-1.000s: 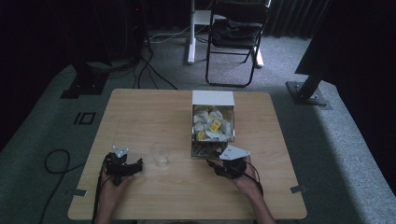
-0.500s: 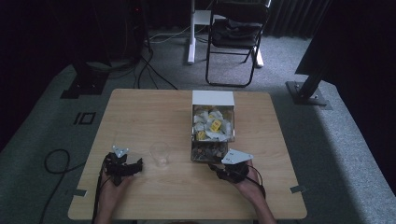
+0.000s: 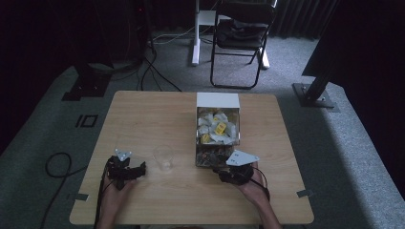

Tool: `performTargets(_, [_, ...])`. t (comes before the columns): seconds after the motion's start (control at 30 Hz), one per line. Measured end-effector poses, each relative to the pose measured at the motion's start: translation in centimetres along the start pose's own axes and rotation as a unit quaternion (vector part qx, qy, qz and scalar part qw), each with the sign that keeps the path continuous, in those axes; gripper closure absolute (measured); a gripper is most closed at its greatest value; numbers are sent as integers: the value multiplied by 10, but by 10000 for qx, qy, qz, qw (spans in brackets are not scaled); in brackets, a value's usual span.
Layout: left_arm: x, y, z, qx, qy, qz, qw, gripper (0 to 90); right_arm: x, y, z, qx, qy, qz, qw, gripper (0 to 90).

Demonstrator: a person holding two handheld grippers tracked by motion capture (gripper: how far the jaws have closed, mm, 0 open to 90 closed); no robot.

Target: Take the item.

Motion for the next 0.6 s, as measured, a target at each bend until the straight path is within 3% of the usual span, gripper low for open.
performTargets(0.13, [0, 0, 0, 0, 0, -1, 10000, 110, 8, -1, -1, -92, -160, 99, 9998, 520])
performTargets(0.27, [0, 0, 0, 0, 0, -1, 10000, 110, 9, 0, -1, 35, -156, 206, 9997, 656])
performTargets(0.3, [0, 0, 0, -1, 0, 0, 10000, 110, 9, 1, -1, 38, -173, 233, 9996, 730])
performTargets(0.47, [0, 0, 0, -2, 2, -1, 10000, 110, 10, 1, -1, 61, -254, 263, 9993, 834])
performTargets(0.6, [0, 0, 0, -2, 1, 0, 10000, 110, 9, 4, -1, 206, -157, 233, 9994, 894])
Point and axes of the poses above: each handheld gripper's, and its own axes: x roughly forward along the jaws, z roughly out of its underside, y roughly to its right, the point moved 2 cm from there along x, roughly forward along the jaws, and after that the axes turned 1 degree about x, right-handed, at the moved point
